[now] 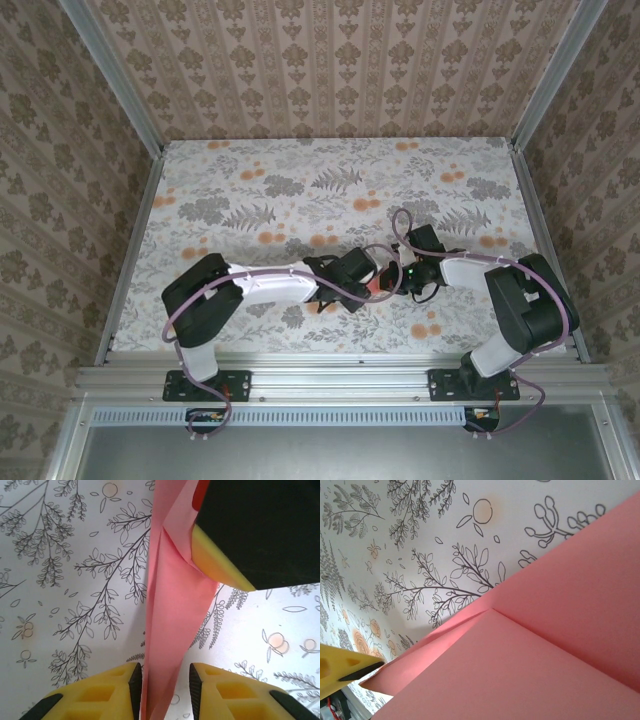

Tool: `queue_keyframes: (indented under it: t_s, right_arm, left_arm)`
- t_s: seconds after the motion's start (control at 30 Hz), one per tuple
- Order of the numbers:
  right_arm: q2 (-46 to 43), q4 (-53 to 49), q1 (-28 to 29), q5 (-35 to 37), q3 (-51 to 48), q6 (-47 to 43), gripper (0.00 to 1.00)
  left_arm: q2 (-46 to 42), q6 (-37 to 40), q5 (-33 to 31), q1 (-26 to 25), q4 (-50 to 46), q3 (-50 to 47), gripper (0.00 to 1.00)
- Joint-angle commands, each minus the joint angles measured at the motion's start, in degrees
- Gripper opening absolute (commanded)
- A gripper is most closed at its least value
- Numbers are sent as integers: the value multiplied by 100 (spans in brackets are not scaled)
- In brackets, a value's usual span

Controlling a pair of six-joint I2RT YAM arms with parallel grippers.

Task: Fold a paper plane with a square sheet of paper (pick it up from the middle)
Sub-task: Fold the wing for the fifth time at the center of the table.

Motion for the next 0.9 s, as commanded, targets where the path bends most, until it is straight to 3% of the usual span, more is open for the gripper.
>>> queue_keyframes:
  t_s: [0.0,0.17,0.37,0.87]
  right_arm:
    - [103,-481,50,488,-22,-7,0]
    - [99,-493,81,498,-13,-27,0]
    - [80,-499,97,485,-12,-35,0]
    - [34,-480,110,496,-48,-27,0]
  left_arm:
    - [-298,-25,475,79,-337,88,35]
    - [-603,-287,823,175,-363,112,35]
    - [-846,-890,1354,659,185,-10,30]
    - [258,-1248,2009,933,419,216,11]
